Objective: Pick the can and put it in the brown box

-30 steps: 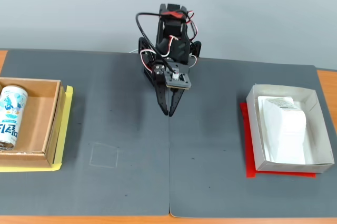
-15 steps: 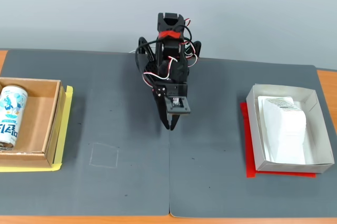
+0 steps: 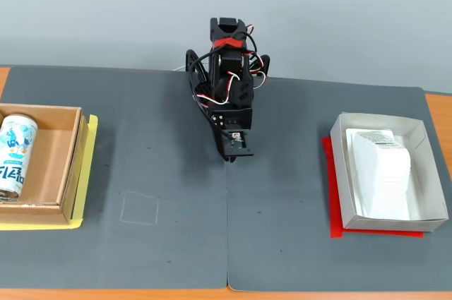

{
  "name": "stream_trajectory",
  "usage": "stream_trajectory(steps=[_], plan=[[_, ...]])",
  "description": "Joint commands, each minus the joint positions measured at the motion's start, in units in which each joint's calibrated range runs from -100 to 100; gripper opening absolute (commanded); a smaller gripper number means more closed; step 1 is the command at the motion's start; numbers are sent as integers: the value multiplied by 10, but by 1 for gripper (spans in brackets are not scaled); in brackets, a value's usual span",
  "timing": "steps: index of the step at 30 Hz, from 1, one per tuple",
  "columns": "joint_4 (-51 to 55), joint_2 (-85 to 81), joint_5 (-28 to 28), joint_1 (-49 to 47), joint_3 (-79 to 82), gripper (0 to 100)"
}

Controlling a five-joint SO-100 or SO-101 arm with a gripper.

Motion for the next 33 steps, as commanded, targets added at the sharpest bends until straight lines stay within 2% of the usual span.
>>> stream_trajectory(steps=[1, 33], plan=[[13, -7, -7, -1, -32, 2], [10, -3, -1, 6, -33, 2]])
